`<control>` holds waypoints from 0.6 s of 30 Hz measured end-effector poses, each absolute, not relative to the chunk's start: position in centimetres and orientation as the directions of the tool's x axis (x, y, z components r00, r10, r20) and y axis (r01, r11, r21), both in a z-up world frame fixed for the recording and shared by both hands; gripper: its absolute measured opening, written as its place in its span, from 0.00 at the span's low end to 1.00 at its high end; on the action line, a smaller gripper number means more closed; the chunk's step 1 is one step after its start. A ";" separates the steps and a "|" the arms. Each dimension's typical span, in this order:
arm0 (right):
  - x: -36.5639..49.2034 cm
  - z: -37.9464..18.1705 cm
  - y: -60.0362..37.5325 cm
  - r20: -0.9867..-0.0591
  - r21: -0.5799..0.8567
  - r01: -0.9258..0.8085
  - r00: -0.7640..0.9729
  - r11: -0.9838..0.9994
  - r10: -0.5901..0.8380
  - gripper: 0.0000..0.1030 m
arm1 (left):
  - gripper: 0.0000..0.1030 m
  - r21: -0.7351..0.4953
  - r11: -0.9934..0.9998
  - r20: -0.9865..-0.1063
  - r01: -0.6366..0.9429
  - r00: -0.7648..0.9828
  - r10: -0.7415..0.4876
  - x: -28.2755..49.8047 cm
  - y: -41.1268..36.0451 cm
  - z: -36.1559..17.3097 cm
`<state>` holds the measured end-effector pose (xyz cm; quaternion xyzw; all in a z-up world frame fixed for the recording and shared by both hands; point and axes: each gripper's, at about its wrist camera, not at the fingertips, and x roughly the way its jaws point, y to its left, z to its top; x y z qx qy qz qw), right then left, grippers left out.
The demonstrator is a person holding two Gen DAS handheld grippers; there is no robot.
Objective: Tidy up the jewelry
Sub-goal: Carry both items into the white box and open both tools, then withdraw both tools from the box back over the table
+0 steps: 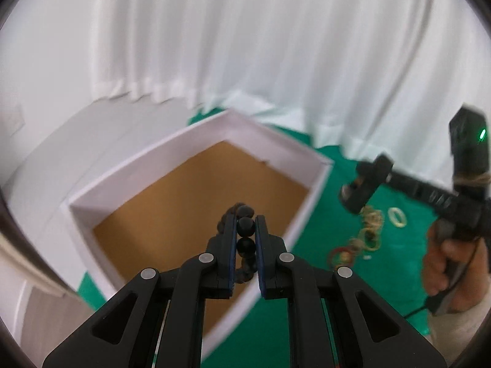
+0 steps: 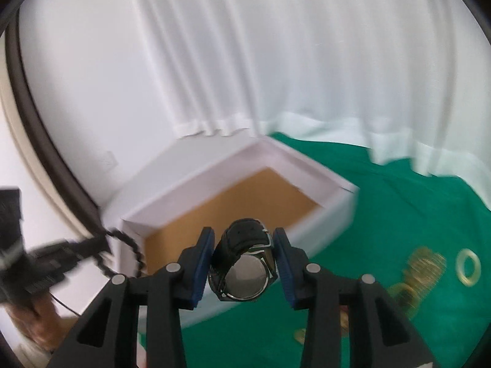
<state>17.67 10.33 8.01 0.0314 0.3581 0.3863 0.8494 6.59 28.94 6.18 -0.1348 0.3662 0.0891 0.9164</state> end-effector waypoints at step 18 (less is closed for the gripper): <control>18.8 -0.3 18.3 -0.746 0.263 -0.657 0.326 0.707 0.580 0.72 | 0.87 0.059 0.905 -0.770 -0.421 0.558 0.310 7.8 32.2 -2.5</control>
